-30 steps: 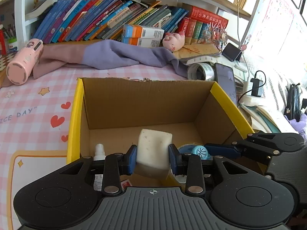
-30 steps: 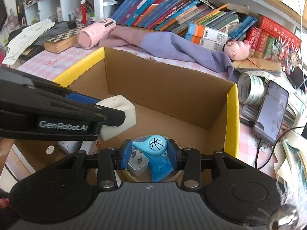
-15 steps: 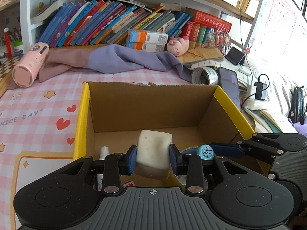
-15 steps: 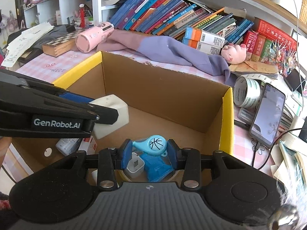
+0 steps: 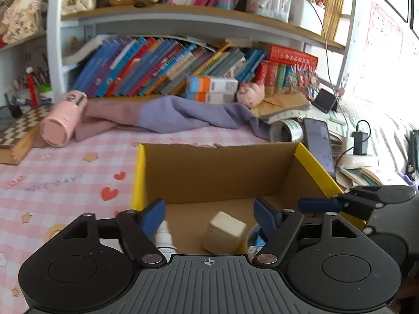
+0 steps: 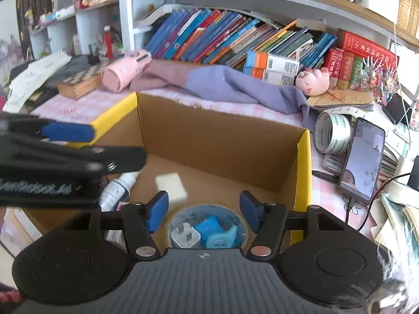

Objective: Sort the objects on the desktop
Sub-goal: 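Lower both items into the yellow box and open both grippers, then raise both open tools out of the yellow box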

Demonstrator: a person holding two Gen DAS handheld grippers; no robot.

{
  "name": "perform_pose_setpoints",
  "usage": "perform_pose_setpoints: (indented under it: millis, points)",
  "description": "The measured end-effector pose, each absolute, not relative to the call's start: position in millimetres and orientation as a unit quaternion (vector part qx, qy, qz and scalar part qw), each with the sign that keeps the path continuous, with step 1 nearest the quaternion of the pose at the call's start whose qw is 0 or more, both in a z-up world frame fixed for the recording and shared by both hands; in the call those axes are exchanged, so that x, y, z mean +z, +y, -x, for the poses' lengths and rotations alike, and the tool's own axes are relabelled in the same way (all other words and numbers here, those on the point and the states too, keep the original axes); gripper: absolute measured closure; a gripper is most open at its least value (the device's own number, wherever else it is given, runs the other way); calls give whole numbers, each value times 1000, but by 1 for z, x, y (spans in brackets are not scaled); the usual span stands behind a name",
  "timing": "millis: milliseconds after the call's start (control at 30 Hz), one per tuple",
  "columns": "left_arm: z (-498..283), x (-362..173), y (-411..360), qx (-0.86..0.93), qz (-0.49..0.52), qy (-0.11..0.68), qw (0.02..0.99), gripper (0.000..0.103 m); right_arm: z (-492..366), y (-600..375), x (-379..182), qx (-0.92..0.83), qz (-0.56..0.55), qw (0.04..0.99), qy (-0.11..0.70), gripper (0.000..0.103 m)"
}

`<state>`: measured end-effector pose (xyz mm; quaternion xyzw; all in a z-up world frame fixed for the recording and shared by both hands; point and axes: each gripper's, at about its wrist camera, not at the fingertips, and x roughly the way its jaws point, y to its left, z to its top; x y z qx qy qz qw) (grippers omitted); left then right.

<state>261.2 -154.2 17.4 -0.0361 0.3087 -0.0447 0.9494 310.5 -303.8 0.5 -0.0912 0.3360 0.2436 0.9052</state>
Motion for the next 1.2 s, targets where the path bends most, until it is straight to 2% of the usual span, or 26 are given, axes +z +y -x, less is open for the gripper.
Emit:
perform_pose_setpoints:
  millis: [167,267,600,800,1200]
  points:
    - [-242,25,-139,-19,45,282,958,20,-303,-300,8,238,79,913,322,38]
    - [-228,29,-130,-5,48,267,963,14,-296,-296,13,233,72,919,311,35]
    - [-179,37,-85,33,50,246,967,8,-254,-268,22,177,65,937,293,18]
    - [-145,38,-58,47,33,231,971,5,-221,-251,25,135,50,948,285,16]
    - [-77,29,-9,68,26,249,966,1,-141,-209,19,115,59,948,291,14]
